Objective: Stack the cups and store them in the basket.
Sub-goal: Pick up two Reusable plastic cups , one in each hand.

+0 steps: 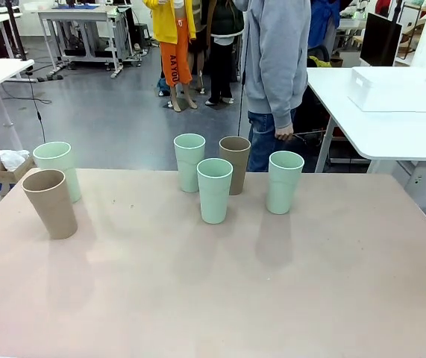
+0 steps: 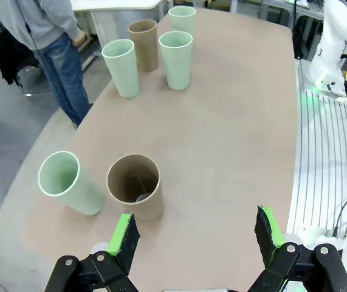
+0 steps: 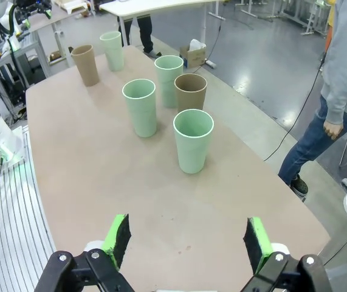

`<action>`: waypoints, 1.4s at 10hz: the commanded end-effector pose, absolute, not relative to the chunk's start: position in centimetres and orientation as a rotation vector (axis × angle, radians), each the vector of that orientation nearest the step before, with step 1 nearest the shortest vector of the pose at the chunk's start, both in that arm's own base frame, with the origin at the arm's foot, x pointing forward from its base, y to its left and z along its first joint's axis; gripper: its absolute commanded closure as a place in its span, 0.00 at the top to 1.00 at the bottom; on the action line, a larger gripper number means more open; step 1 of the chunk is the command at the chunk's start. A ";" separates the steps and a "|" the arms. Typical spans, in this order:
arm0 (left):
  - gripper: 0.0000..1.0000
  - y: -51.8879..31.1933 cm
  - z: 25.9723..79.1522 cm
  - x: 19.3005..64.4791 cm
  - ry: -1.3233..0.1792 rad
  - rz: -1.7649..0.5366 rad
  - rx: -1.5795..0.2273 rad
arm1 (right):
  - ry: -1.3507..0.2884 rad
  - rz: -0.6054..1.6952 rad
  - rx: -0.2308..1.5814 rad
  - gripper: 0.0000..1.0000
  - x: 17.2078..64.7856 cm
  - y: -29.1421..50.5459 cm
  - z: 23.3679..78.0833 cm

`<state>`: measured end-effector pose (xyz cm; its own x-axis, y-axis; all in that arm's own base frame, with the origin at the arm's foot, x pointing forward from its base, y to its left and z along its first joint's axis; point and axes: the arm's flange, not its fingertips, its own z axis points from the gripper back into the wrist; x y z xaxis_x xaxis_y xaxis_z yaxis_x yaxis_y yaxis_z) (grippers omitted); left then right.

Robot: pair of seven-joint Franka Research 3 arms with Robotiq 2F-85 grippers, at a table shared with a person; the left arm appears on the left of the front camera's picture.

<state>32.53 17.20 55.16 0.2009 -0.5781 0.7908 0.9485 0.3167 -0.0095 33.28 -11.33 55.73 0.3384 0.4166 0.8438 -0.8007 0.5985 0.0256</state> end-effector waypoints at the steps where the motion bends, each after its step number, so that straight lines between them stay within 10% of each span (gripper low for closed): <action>1: 1.00 17.4 55.3 32.5 -0.798 -1.172 -0.579 | -0.943 0.856 0.490 1.00 33.5 -11.5 55.9; 14: 1.00 17.4 55.3 32.5 -0.798 -1.172 -0.579 | -0.943 0.856 0.490 1.00 33.5 -11.5 55.9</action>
<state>32.48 17.25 55.16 0.1995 -0.5784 0.7910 0.9487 0.3161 -0.0081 33.34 -11.52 55.87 0.3376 0.4239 0.8404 -0.8012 0.5981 0.0202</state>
